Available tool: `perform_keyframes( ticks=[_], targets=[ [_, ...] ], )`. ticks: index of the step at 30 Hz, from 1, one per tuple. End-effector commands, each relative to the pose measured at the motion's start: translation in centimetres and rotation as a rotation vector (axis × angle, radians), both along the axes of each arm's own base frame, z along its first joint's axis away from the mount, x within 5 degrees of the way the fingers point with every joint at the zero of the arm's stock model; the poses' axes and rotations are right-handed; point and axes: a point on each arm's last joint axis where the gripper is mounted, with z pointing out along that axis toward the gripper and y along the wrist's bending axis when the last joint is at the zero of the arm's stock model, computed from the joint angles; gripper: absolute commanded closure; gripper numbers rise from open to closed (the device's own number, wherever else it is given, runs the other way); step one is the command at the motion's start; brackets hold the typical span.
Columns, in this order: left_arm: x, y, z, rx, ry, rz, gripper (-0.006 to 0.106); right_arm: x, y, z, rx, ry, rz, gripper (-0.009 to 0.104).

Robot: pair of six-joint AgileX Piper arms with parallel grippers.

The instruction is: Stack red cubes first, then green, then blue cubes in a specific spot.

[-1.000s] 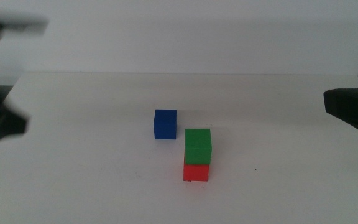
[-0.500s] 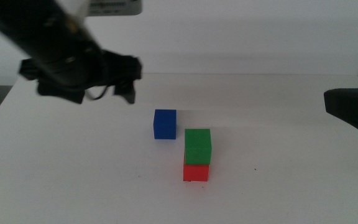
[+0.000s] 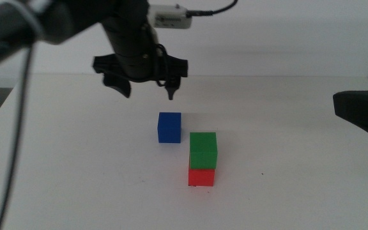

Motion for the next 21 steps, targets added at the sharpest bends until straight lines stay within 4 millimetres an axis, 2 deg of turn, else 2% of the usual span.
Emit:
perform_keyframes(
  ticks=[1,5,8,15,21],
  targets=[
    [1.4,-0.8,-1.0,-0.005,0.009,-0.005,0.010,0.0,-0.1,0.0,-0.007,-0.013,0.000,0.009],
    [3.5,-2.1,-2.6,0.005,0.008,-0.044,0.010,0.0,-0.1,0.0,-0.007,-0.013,0.000,0.009],
    [4.9,-2.3,-4.0,0.006,0.024,-0.036,0.010,0.0,-0.1,0.0,-0.007,-0.013,0.000,0.009],
    [7.3,-1.2,-6.5,-0.096,0.108,-0.011,0.010,0.0,-0.1,0.0,-0.007,-0.013,0.000,0.009],
    [8.2,-1.1,-8.7,-0.096,0.131,0.004,0.010,0.0,-0.1,0.0,-0.007,-0.013,0.000,0.009]
  ],
)
